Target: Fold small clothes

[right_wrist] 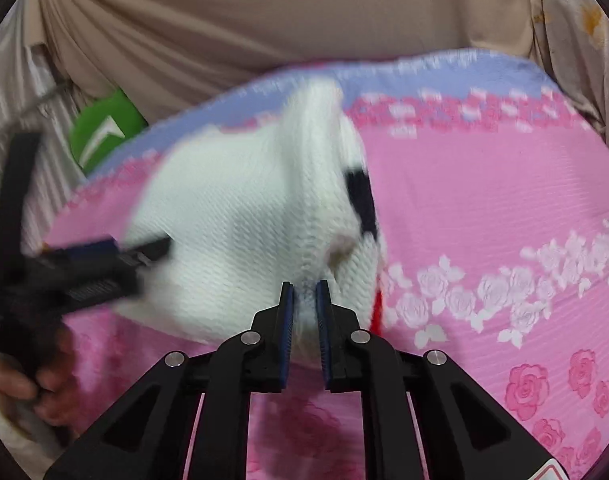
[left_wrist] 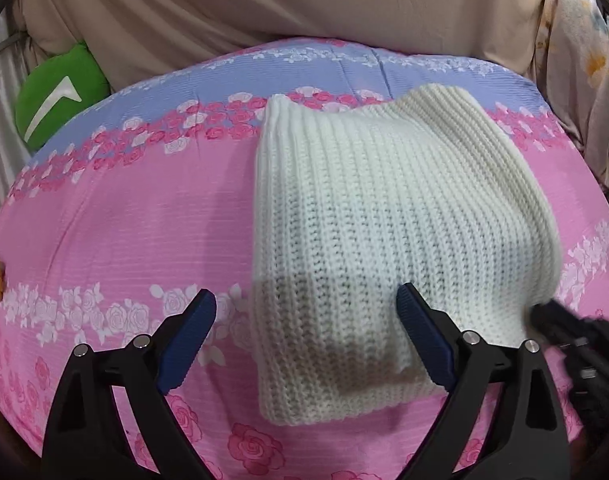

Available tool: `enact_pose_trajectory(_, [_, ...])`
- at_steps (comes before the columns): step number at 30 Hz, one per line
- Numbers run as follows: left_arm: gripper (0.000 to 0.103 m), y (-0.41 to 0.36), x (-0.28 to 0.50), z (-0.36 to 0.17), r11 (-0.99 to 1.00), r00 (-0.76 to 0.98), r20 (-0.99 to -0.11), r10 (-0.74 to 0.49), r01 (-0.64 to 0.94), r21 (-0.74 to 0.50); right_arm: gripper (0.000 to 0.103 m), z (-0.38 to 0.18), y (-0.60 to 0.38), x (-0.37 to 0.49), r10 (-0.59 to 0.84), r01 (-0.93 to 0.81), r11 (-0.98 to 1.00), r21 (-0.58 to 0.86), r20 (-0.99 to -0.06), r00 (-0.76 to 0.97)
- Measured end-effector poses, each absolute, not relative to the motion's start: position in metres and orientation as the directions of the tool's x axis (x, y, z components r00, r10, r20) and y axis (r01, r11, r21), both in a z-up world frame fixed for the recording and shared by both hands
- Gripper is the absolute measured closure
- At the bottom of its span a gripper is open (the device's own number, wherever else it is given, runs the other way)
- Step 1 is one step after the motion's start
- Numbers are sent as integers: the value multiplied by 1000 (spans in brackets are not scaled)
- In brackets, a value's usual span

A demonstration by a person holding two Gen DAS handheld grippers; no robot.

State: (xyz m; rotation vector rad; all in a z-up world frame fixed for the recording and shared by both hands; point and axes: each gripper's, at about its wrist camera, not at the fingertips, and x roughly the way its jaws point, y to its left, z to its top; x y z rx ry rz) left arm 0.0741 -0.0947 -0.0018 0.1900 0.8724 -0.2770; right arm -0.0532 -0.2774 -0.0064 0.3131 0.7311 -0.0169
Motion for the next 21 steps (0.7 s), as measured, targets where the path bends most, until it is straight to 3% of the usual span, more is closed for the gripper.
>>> enact_pose_trajectory(3, [13,-95,76,-1,949,606,-779,-164,313,44,75,16,-278,-58,97,98,954,284,-598,795])
enact_pose_trajectory(6, [12,-97,76,-3,951,609,-777,-157,306,48,68,1,-280,-35,61,122,964,237,-641,765])
enact_pose_trajectory(7, [12,-97,75,-3,951,612,-776,-155,305,51,76,-10,-282,-27,57,131,964,230,-665,744])
enact_pose_trajectory(8, [12,-98,75,-2,951,614,-774,-152,304,55,90,-20,-283,-20,71,125,964,233,-686,724])
enact_pose_trajectory(13, [12,-98,76,-2,949,606,-778,-162,311,44,94,8,-294,-48,98,113,937,329,-561,822])
enact_pose_trajectory(17, [12,-101,77,-3,948,602,-781,-168,315,39,95,-42,-304,-20,100,165,934,317,-675,731])
enact_pose_trajectory(21, [13,-97,75,3,950,600,-779,-180,312,21,89,-22,-311,-37,128,168,905,391,-627,769])
